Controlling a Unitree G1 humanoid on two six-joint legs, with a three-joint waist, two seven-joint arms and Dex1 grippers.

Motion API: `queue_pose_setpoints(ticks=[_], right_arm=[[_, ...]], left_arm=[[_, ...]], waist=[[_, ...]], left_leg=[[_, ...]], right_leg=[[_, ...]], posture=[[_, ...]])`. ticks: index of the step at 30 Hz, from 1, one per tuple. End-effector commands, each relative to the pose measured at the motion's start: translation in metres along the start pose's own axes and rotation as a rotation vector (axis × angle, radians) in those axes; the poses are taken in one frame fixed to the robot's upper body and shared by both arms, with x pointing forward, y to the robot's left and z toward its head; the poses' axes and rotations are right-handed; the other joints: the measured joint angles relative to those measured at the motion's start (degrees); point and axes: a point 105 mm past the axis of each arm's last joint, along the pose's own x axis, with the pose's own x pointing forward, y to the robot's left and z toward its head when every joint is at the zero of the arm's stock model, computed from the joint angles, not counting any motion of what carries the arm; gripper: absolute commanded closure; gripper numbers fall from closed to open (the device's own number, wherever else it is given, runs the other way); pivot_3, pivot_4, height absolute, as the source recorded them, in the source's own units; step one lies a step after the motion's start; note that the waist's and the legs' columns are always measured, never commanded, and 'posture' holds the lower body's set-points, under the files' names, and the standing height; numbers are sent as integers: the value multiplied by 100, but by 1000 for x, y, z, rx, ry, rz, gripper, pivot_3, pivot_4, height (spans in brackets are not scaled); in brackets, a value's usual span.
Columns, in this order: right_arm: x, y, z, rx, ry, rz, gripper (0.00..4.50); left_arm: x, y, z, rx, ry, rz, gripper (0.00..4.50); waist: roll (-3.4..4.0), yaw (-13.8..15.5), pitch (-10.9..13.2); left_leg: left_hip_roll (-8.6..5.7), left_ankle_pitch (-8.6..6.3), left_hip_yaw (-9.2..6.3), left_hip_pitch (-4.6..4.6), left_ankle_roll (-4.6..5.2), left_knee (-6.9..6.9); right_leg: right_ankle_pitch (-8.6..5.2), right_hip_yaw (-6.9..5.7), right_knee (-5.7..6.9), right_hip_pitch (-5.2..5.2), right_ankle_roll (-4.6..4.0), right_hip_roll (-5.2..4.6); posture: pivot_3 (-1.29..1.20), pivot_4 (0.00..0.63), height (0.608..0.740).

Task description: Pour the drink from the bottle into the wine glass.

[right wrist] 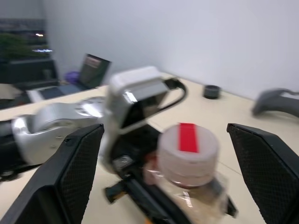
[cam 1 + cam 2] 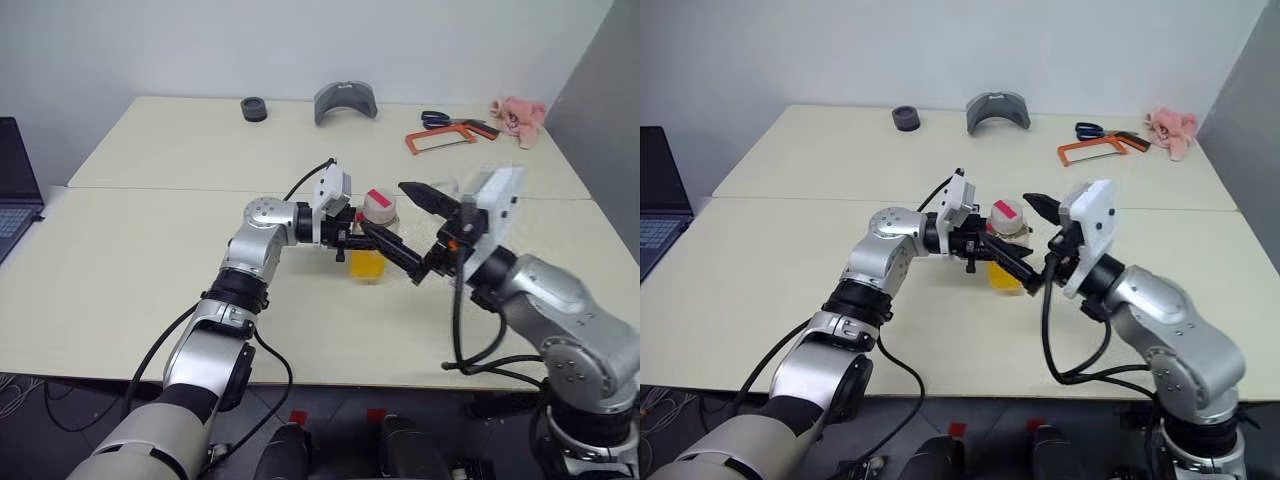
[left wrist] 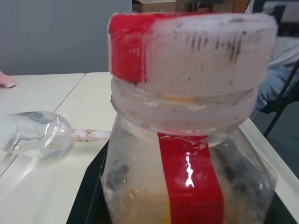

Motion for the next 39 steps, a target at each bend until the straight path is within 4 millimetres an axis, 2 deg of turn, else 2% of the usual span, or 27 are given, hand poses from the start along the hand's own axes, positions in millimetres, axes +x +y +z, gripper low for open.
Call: queue_pose_setpoints(ticks=[1,9,17,25,39], right_arm=[[1,-2,14,-56,-55,-36,0],[3,-14,6,-143,-11,-82,0],[3,-22,6,-150,-16,-114,0],[-5,-27,0,-159,24,-121,0],[-18,-36,2,-160,39,-129,0]], left_arm=[[7,1,17,62,-24,-34,2829],[8,1,17,57,-27,-43,2829],[7,1,18,56,-31,-37,2829],[6,2,18,54,-33,-27,2829],[4,0,15,48,-30,-30,2829]], waist=[[0,7,0],[0,3,0],[0,2,0],[0,2,0],[0,3,0]], left_leg=[[0,0,0,-1,0,0],[-3,-1,13,-1,1,-1],[-3,-1,14,-2,2,-2],[-3,-1,14,-2,2,-2],[-3,-1,14,-2,2,-2]], right_leg=[[0,-1,-2,0,0,-1],[0,-2,-5,0,0,1],[0,-2,-5,0,0,2],[0,-2,-5,0,0,2],[0,-2,-6,0,0,3]], posture=[[0,150,740],[0,150,740],[0,150,740],[0,150,740],[0,150,740]])
